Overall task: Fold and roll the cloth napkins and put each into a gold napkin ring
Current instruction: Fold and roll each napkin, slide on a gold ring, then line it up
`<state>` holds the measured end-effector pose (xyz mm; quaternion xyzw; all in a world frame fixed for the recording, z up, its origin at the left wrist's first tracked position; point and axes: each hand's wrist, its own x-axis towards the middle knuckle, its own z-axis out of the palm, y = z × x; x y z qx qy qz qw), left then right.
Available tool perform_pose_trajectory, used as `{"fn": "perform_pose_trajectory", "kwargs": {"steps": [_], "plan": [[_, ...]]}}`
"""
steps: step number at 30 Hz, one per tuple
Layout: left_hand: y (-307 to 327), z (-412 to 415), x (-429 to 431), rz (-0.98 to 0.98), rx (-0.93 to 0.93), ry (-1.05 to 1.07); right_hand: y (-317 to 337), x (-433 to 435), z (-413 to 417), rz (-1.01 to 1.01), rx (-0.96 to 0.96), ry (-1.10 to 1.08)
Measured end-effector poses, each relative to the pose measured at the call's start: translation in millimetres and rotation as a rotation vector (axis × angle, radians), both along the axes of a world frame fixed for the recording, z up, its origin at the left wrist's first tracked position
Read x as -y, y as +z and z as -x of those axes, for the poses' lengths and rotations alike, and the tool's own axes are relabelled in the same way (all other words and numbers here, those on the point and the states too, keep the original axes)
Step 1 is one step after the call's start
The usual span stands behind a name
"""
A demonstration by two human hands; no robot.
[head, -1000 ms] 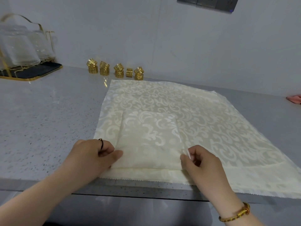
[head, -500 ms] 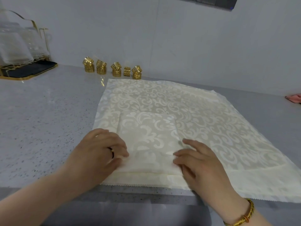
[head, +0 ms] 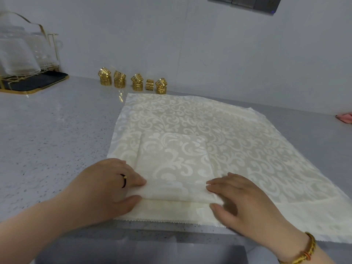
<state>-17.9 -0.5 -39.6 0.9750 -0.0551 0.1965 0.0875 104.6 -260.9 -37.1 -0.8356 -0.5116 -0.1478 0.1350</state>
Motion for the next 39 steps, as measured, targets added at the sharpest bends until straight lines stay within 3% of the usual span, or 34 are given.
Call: {"fn": "perform_pose_trajectory", "kwargs": {"steps": [2,5,9,14,21,24,27,31,33,36,39], "plan": [[5.3,0.0,-0.6,0.19,-0.047,0.022,5.0,-2.3,-3.6,-0.017,-0.118,-0.001],[17.1,-2.1,2.6,0.43,-0.102,0.13,21.0,-9.0,-6.6,-0.069,-0.491,-0.065],[16.9,-21.3,-2.2,0.758,-0.168,0.217,29.6,-16.8,-21.2,-0.127,-0.752,-0.127],[16.3,-42.8,-13.6,0.904,-0.234,0.276,35.6,-30.7,-36.7,-0.162,-0.928,-0.238],[8.0,-49.1,-12.2,0.809,-0.1,0.277,21.0,-44.2,-45.3,-0.294,-0.895,-0.258],[9.4,-47.1,-8.2,0.747,-0.011,0.282,10.7,-47.4,-44.9,-0.254,-0.693,-0.297],[10.1,-44.8,-9.3,0.565,0.096,0.246,5.4,-48.0,-41.9,-0.214,-0.468,-0.279],[9.3,-42.2,-15.6,0.364,0.063,0.067,-0.9,-47.2,-47.5,-0.315,-0.334,-0.137],[7.2,-40.7,-18.0,0.358,0.05,0.01,-4.7,-45.7,-51.7,-0.299,-0.279,-0.073],[4.6,-38.6,-23.9,0.421,0.038,-0.025,-0.1,-39.9,-52.1,-0.263,-0.399,-0.044],[-0.8,-37.1,-30.5,0.357,-0.078,-0.011,5.9,-29.3,-53.1,-0.209,-0.535,0.0]]}}
